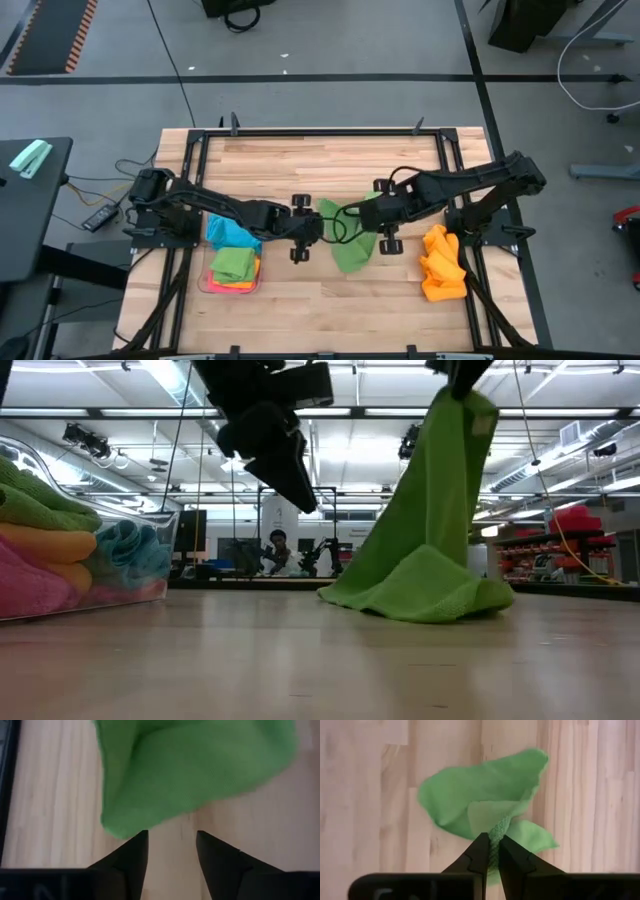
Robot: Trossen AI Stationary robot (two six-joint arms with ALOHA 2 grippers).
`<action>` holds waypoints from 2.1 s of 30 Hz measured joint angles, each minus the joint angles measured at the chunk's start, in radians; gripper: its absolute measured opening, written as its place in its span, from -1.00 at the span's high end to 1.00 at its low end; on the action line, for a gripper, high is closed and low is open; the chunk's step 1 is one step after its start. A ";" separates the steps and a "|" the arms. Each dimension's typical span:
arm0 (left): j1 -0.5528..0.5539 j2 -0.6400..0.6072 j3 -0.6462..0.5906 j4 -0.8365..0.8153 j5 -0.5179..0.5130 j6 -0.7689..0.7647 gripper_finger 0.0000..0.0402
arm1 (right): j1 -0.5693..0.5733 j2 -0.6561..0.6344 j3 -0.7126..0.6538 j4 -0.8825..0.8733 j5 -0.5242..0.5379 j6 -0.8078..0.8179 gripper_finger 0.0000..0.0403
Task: Fold microfiber towels
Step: Fold the green microfiber cloth
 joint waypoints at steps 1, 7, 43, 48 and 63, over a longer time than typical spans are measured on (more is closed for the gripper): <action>0.005 0.001 0.000 0.017 0.000 0.008 0.09 | 0.005 0.001 0.027 -0.028 -0.002 0.000 0.78; 0.045 -0.013 0.000 0.123 0.084 0.086 -0.12 | 0.018 0.001 0.177 -0.134 -0.010 0.001 0.78; 0.236 -0.009 0.001 0.550 0.525 0.219 -0.18 | 0.091 0.042 0.428 -0.310 0.015 -0.179 0.78; 0.242 0.013 0.002 0.561 0.524 0.235 -0.14 | 0.092 0.043 0.416 -0.261 0.014 -0.215 0.78; 0.237 0.147 0.002 0.631 0.795 0.192 -0.07 | 0.093 0.055 0.415 -0.232 0.017 -0.242 0.78</action>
